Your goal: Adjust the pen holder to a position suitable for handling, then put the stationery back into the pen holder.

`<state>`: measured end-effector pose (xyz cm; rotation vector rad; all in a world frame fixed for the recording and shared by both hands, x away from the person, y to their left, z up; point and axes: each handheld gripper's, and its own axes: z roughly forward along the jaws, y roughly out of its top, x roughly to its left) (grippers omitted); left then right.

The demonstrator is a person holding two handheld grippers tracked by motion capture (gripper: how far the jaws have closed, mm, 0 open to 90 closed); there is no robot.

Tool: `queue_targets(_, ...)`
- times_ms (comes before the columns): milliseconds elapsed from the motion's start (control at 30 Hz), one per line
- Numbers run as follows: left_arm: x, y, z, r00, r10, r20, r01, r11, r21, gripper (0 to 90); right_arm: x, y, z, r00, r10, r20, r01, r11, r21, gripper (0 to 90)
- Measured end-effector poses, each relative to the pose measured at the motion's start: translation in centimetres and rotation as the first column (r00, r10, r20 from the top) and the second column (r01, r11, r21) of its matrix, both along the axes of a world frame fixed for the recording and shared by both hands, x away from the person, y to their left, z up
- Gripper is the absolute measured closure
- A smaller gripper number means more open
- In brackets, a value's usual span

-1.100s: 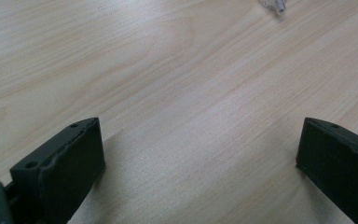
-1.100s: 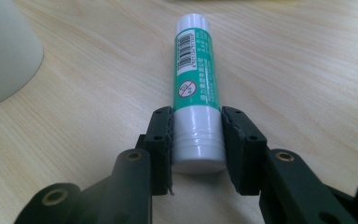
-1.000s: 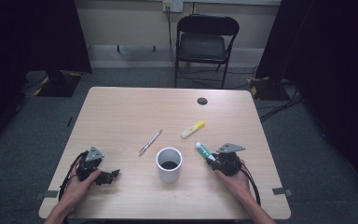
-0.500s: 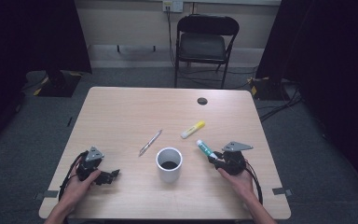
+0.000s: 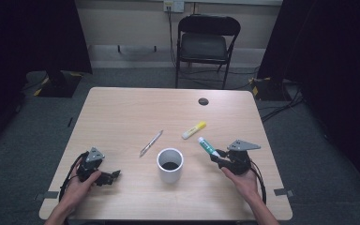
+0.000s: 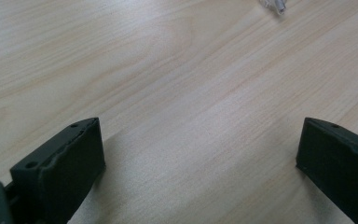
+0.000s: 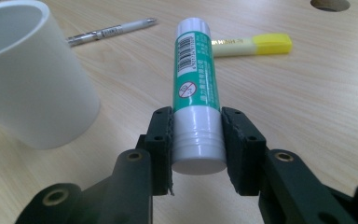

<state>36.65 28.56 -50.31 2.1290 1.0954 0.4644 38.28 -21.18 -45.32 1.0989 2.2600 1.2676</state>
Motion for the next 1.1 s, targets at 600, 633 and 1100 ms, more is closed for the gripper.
queue_targets(600, 0.0, 0.0, 0.0, 1.0000, 0.000, -0.001, 0.000, 1.0000, 0.000, 0.3, -0.8, 0.7, 2.9, 0.9974, 0.063, 0.036, -0.064, 0.997, 0.036, 65.5)
queue_targets(633, 0.0, 0.0, 0.0, 1.0000, 0.000, 0.000, 0.000, 1.0000, -0.001, 0.3, -0.9, 0.8, 3.1, 0.9973, 0.064, 0.037, -0.066, 0.997, 0.042, 65.5)
queue_targets(1100, 0.0, 0.0, 0.0, 1.0000, 0.000, 0.000, 0.000, 1.0000, 0.000, 0.3, -2.4, 1.2, 5.5, 0.9872, 0.133, 0.088, -0.139, 0.988, 0.062, 65.4)
